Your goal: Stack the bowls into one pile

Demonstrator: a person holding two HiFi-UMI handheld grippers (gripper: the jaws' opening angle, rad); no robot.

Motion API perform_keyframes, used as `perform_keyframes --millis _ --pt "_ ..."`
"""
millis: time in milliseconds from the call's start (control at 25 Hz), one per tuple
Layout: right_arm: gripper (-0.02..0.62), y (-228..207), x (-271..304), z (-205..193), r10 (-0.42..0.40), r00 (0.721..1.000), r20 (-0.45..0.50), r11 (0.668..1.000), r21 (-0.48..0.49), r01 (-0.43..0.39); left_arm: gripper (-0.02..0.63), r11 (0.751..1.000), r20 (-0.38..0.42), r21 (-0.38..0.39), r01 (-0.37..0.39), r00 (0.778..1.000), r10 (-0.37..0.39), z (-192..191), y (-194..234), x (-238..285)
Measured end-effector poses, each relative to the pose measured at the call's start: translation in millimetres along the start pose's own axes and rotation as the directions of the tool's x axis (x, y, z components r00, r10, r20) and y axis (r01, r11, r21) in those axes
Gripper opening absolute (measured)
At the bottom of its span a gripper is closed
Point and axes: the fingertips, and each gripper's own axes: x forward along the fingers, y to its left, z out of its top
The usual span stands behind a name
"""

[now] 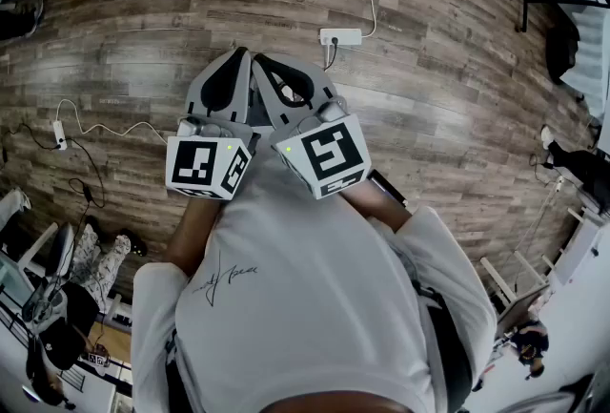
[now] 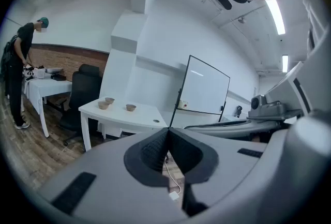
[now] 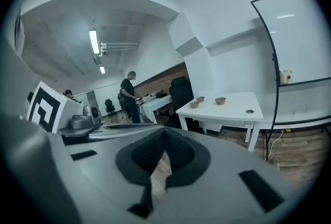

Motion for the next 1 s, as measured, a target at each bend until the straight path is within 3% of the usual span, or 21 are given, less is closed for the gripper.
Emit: perform_keyframes --millis 280,560,1000 --pt "0.009 0.8 4.9 -17.5 -0.004 1.000 -0.013 0.999 0.046 0.005 0.003 1.000 -0.009 -0.018 0.008 1.000 -0.008 -12.6 7.2 -2.2" --pt "0.009 -21.6 14.2 -21.8 -0.062 0.997 -0.050 0.993 0.094 0.066 0.003 0.998 -0.020 -0.063 -0.011 1.000 0.009 -14.2 36.0 6.8" --pt "0.009 -34.3 87.2 4.9 -0.087 0.990 -0.109 0.991 0.090 0.097 0.003 0.997 -0.018 -0.082 -0.017 1.000 0.015 22.5 109.6 42.7"
